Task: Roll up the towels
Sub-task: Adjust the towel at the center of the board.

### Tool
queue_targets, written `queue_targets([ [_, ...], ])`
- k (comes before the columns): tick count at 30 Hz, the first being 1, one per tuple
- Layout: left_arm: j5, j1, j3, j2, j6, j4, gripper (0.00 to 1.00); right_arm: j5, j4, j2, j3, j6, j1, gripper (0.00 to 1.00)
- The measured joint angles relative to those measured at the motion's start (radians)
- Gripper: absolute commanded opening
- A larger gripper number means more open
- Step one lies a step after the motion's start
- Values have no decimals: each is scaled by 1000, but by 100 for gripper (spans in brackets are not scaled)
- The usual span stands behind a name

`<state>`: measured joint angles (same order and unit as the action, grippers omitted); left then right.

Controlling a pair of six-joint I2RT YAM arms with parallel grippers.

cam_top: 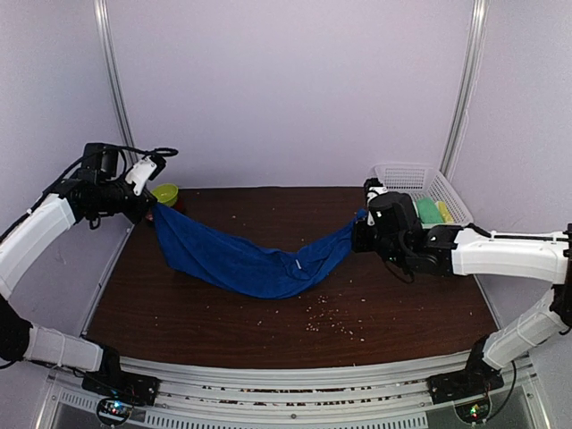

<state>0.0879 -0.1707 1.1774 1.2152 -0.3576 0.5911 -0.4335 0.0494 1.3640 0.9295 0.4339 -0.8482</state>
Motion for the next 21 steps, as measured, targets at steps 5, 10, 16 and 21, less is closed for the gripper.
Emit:
queue_targets([
  [5, 24, 0, -129, -12, -43, 13, 0, 17, 87, 89, -9, -21, 0, 19],
  [10, 77, 0, -215, -18, -88, 30, 0, 33, 184, 131, -20, -56, -10, 47],
  [16, 127, 0, -269, -36, -121, 38, 0, 18, 279, 163, 14, -134, -42, 71],
  [21, 142, 0, -298, -37, -125, 37, 0, 61, 321, 231, 132, -246, -55, 77],
])
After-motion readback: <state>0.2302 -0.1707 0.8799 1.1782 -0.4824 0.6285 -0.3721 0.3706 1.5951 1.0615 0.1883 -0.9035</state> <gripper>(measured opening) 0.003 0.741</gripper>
